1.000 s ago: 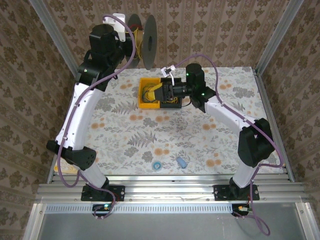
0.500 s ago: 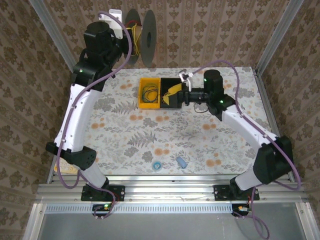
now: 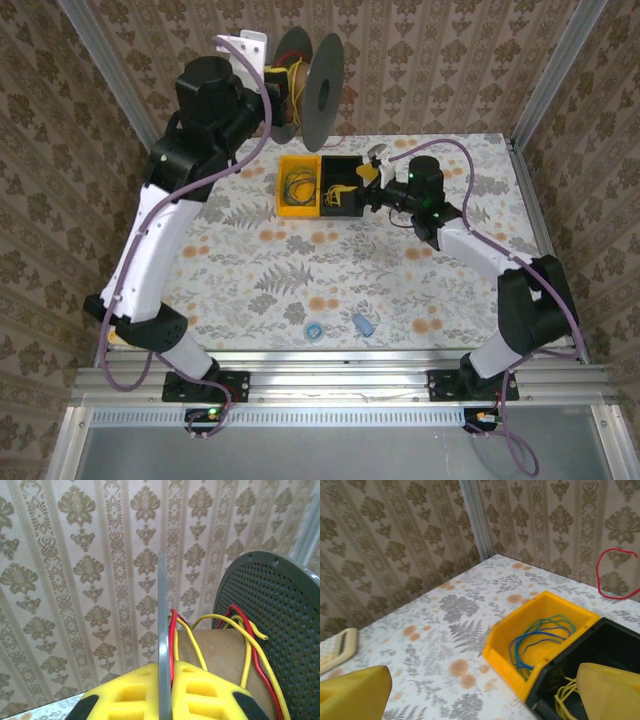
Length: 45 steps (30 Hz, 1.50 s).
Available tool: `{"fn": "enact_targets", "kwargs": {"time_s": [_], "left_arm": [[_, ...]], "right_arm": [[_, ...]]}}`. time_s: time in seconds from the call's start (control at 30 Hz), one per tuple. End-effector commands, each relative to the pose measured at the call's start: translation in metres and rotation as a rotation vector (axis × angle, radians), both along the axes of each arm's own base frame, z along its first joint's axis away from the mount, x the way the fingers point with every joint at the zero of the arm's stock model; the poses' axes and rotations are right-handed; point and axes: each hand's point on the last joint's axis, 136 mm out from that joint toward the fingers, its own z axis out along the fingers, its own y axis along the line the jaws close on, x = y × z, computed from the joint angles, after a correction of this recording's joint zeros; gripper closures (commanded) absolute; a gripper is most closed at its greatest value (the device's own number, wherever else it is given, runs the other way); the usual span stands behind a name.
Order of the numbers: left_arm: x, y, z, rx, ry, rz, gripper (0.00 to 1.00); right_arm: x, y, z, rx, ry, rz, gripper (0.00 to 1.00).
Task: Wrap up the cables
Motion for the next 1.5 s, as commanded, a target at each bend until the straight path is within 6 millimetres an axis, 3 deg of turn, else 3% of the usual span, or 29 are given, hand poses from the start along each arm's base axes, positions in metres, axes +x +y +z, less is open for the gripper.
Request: {"fn": "enact_targets", "kwargs": {"time_s": [0.0,0.2,0.33,0.63,1.17,1.27,1.3,1.43,1.47], "left_arm": [[-0.048,0.027,0.064,-0.105,-0.170,0.008,1.00],[-0.081,0.019,0.073,-0.104,-0.202,-0.045,1.00],[-0.097,0.010,0.074,-0.092,-0.212,-0.077,1.00],[-0.117,0.005,0.074,-0.088,-0.218,-0.107,1.00],[-0.142,-0.003,0.085,-0.092,-0.249,-0.159,1.00],[-0.144,-0.003,0.089,-0.096,-0.258,-0.163,1.00],[-0.145,-0.002,0.091,-0.099,-0.265,-0.162,1.00],[-0.148,0.000,0.098,-0.101,-0.290,-0.158,1.00],[-0.148,0.000,0.099,-0.100,-0.295,-0.156,1.00]], "right_arm": [[0.028,-0.003,0.021,-0.042,-0.186,-0.076,0.02],[0.057,-0.017,0.001,-0.037,-0.262,-0.150,0.00],[0.070,-0.015,-0.005,0.008,-0.303,-0.158,0.00],[0.071,-0.016,0.026,0.144,-0.405,-0.168,0.00],[0.082,-0.017,0.056,0.213,-0.460,-0.190,0.04],[0.085,-0.014,0.060,0.223,-0.443,-0.172,0.13],[0.085,-0.011,0.061,0.228,-0.431,-0.159,0.20],[0.082,-0.001,0.056,0.262,-0.363,-0.090,0.70],[0.080,0.001,0.055,0.267,-0.353,-0.077,0.74]]}}
